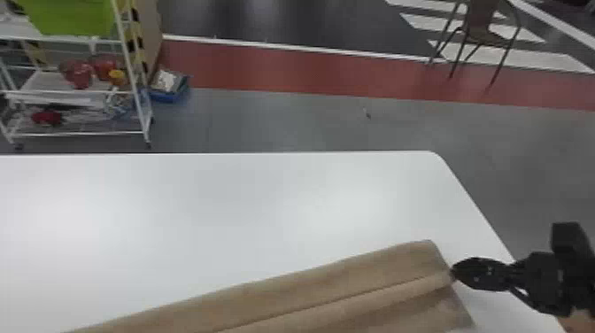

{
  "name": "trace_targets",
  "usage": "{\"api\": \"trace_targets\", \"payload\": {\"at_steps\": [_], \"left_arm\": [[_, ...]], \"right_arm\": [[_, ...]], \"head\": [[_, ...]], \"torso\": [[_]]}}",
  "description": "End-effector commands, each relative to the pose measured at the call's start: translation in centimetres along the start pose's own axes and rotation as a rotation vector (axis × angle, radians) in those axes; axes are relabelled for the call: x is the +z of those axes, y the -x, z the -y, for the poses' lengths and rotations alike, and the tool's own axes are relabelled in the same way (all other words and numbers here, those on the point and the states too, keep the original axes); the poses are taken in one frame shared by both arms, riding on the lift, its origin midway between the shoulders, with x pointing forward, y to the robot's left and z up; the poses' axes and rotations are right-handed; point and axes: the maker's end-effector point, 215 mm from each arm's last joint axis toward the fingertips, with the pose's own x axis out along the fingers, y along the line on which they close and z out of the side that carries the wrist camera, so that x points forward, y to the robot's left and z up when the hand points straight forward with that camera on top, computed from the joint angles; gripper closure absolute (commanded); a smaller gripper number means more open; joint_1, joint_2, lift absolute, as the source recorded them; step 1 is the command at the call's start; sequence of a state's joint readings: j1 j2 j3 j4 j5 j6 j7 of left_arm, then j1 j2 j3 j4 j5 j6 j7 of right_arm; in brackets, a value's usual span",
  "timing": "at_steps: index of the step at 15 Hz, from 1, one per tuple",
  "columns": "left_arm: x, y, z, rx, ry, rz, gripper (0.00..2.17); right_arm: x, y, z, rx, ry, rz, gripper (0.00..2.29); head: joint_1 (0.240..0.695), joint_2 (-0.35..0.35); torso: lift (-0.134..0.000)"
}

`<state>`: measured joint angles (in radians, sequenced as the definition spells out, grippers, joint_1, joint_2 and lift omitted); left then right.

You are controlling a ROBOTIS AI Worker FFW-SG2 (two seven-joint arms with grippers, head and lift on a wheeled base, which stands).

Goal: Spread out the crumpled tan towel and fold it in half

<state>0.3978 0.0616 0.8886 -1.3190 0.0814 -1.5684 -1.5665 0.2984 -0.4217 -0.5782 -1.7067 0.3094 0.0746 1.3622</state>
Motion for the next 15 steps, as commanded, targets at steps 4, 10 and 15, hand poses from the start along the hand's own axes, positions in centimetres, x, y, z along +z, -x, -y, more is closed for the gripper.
{"api": "trace_targets", "payload": {"at_steps": [4,10,15], "left_arm": [[0.7,0.8,-0.2,0.006,-0.012,0.003,1.54],[1.1,1.6,0.0,0.015,0.000,-0.004,0.01],[0.8,4.0,-1.7,0.092,-0.009,-0.045,0.01]], "right_arm": [[-0.7,0.0,-0.9,0.016,0.008,-0.009,1.78],[-1.2,-0.4,-2.4,0.041,0.076,-0.019,1.78],[-1.7,-0.4,-3.0,0.049,0.086,-0.025,1.78]], "head": [[0.695,-0.194],[0.695,-0.195],[0.695,-0.170]], "torso": [[-0.120],[-0.120],[-0.120]]}}
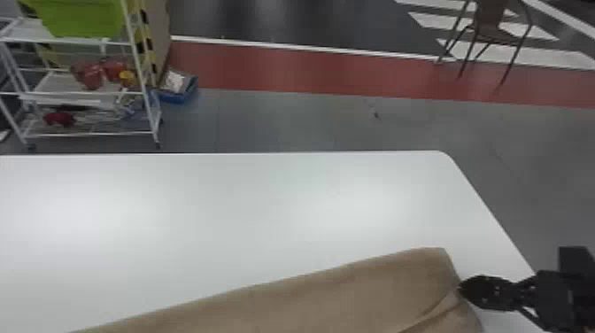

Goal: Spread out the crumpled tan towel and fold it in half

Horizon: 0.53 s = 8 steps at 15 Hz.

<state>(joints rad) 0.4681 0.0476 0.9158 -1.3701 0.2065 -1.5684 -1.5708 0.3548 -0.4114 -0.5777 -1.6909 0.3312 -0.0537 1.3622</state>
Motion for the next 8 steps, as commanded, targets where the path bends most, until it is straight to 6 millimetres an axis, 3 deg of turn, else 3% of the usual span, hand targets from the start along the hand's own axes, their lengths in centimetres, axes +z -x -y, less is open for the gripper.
{"api": "trace_targets", "payload": {"at_steps": [1,8], "left_arm": [[-0.1,0.8,-0.6,0.019,-0.010,-0.015,0.01],[-0.3,1.4,-1.4,0.038,-0.026,-0.030,0.01]], "right_arm": [[-0.1,0.3,0.0,-0.001,0.008,-0.001,1.78],[0.8,3.7,1.8,-0.077,0.010,0.035,1.78]], "head": [[0.695,-0.162],[0.695,-0.161]], "torso": [[-0.120],[-0.120]]}}
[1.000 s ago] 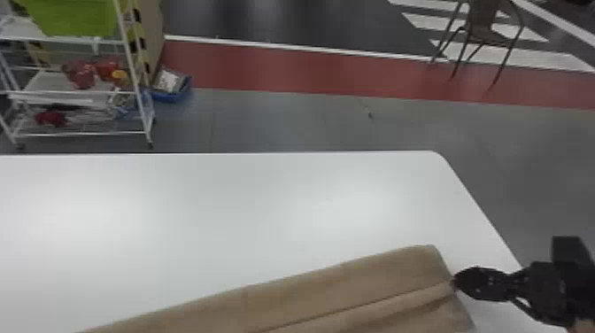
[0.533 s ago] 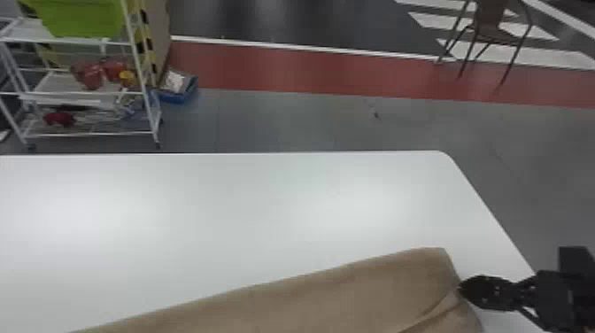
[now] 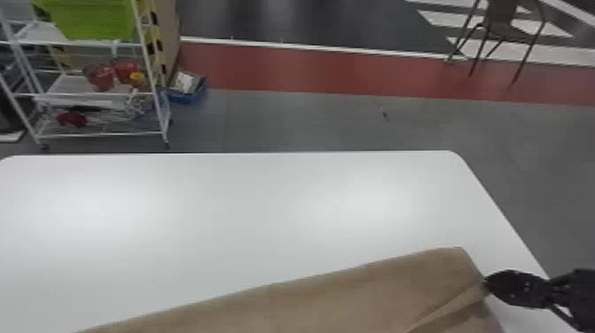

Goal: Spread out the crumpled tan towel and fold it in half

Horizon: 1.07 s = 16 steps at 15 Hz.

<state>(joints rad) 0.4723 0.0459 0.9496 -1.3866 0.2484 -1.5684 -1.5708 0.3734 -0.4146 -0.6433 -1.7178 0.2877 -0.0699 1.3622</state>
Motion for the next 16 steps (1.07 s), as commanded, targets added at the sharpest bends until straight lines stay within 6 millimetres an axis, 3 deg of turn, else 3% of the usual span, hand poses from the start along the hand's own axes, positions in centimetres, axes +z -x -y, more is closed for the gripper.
{"api": "trace_targets", "payload": {"at_steps": [1,5,9,10,11,12,13,16], "left_arm": [[0.1,-0.1,0.0,-0.007,-0.011,0.001,0.01],[0.1,-0.2,-0.3,-0.004,-0.017,0.002,0.01],[0.3,-0.7,-0.3,-0.002,-0.018,0.015,0.01],[0.3,-0.8,-0.3,-0.001,-0.019,0.015,0.01],[0.3,-0.8,-0.4,-0.001,-0.020,0.016,0.01],[0.3,-0.8,-0.4,-0.001,-0.020,0.016,0.01],[0.3,-0.8,-0.3,-0.001,-0.019,0.015,0.01],[0.5,-0.8,-0.3,0.007,-0.013,0.015,0.01]], "right_arm": [[0.5,1.5,0.6,-0.028,-0.006,0.011,1.78],[-0.2,4.2,-0.1,-0.047,0.009,-0.007,1.78],[-2.2,2.7,-4.0,0.045,0.038,-0.068,1.77],[-2.4,2.7,-4.2,0.048,0.034,-0.072,1.65],[-2.4,2.7,-4.1,0.048,0.023,-0.073,1.25],[-2.8,3.0,-4.1,0.047,0.004,-0.081,0.61],[-2.9,3.3,-3.9,0.043,0.004,-0.086,0.17],[-2.8,4.4,-3.7,0.033,0.016,-0.086,0.08]], "head": [[0.695,-0.163],[0.695,-0.199],[0.695,-0.224],[0.695,-0.220],[0.695,-0.218],[0.695,-0.217],[0.695,-0.220],[0.695,-0.239]], "torso": [[-0.120],[-0.120],[-0.120],[-0.120],[-0.120],[-0.120],[-0.120],[-0.120]]}}
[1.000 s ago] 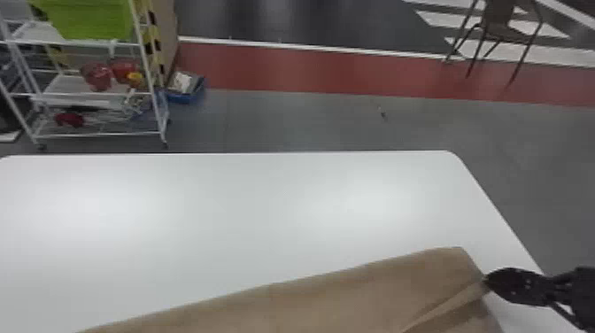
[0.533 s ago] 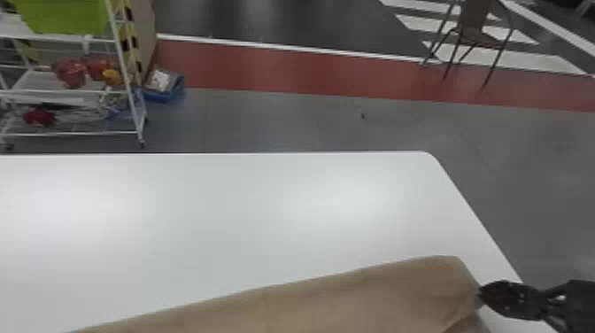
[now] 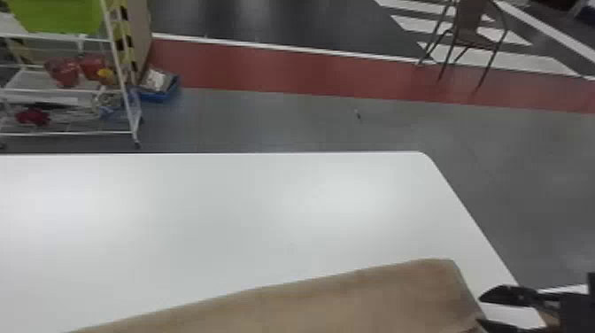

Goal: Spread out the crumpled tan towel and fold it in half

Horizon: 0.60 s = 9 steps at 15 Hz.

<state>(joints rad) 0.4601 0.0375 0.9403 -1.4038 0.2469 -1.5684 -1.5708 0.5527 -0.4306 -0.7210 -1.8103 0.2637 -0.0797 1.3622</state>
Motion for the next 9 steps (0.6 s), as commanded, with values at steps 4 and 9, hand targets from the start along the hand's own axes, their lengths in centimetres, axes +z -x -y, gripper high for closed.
{"api": "trace_targets", "payload": {"at_steps": [4,9], "left_arm": [[0.4,-0.5,-0.4,0.027,0.002,0.022,0.01],[0.6,-3.1,-1.5,0.061,-0.013,0.075,0.02]], "right_arm": [[-0.2,2.1,1.9,-0.051,-0.288,0.095,0.08],[1.6,1.1,4.7,-0.091,-0.651,0.241,0.10]], "head": [[0.695,-0.265],[0.695,-0.311]], "torso": [[-0.120],[-0.120]]}}
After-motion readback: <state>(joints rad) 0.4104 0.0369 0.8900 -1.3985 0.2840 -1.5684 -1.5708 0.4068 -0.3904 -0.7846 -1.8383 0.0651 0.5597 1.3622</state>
